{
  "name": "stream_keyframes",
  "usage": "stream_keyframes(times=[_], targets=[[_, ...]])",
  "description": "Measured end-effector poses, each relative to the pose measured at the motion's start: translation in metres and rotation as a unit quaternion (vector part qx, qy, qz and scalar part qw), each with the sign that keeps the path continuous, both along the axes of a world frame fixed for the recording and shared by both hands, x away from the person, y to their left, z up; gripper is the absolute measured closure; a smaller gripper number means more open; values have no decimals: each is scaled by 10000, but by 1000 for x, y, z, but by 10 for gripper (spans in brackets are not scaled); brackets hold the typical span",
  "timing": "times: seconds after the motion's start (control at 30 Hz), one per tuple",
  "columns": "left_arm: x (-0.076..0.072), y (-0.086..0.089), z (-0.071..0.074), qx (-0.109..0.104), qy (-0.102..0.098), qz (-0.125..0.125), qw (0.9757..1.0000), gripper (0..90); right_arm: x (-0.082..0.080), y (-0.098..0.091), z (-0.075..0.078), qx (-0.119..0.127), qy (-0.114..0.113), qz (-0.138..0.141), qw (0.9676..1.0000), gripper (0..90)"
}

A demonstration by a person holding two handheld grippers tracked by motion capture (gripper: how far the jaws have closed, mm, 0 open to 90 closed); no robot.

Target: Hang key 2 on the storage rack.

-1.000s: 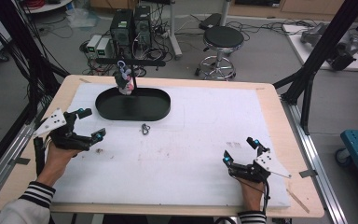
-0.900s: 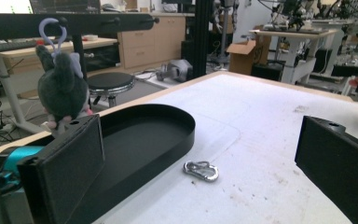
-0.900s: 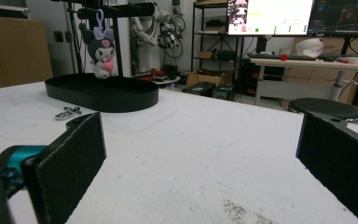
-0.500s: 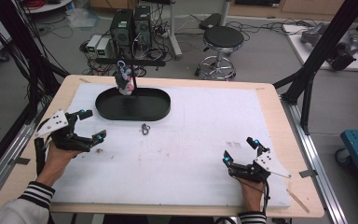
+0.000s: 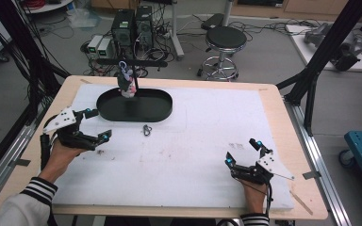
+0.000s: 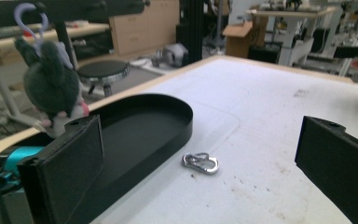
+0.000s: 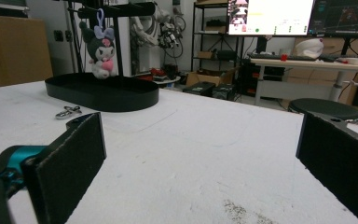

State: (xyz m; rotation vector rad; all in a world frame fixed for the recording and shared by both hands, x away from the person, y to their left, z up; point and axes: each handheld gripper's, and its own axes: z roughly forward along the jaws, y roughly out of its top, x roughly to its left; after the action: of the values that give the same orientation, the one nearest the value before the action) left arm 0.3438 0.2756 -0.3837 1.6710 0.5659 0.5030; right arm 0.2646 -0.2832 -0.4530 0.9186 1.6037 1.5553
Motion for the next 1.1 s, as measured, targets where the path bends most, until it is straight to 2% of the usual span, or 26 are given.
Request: stream_keyframes(times=[0.17, 0.27, 0.4, 0.5, 0.6, 0.63, 0.83, 0.93, 0.97, 1.07, 1.1], targets=[[5, -6, 3, 108, 51, -63, 9999, 17, 0, 0, 0, 4, 3, 2, 10000, 6], [9, -13, 6, 300, 208, -210, 9991, 17, -1, 0, 0, 1, 19, 9, 10000, 6], [14, -23, 13, 384, 212, -311, 9986, 17, 0, 0, 0, 25, 16, 14, 10000, 6], [19, -29, 19, 564, 263, -346, 9975, 17, -1, 0, 0, 53, 44, 12, 10000, 6], [22, -36, 25, 640, 261, -391, 9968, 17, -1, -1, 0, 76, 47, 16, 10000, 6], [24, -40, 28, 762, 272, -430, 9958, 17, 0, -1, 0, 66, 14, 4, 10000, 6], [29, -51, 35, 1005, 308, -557, 9929, 17, 0, -1, 0, 80, 14, 1, 10000, 6], [32, -56, 37, 1188, 328, -608, 9905, 17, 0, -1, 0, 91, 20, 5, 10000, 6], [36, -60, 38, 1320, 365, -651, 9884, 17, 0, -1, 0, 102, 17, 10, 9999, 6], [39, -63, 37, 1380, 352, -676, 9875, 17, -1, -2, 0, 107, 41, 5, 9999, 6], [40, -65, 36, 1435, 386, -687, 9865, 18, -1, -2, 0, 112, 43, 8, 9999, 6]])
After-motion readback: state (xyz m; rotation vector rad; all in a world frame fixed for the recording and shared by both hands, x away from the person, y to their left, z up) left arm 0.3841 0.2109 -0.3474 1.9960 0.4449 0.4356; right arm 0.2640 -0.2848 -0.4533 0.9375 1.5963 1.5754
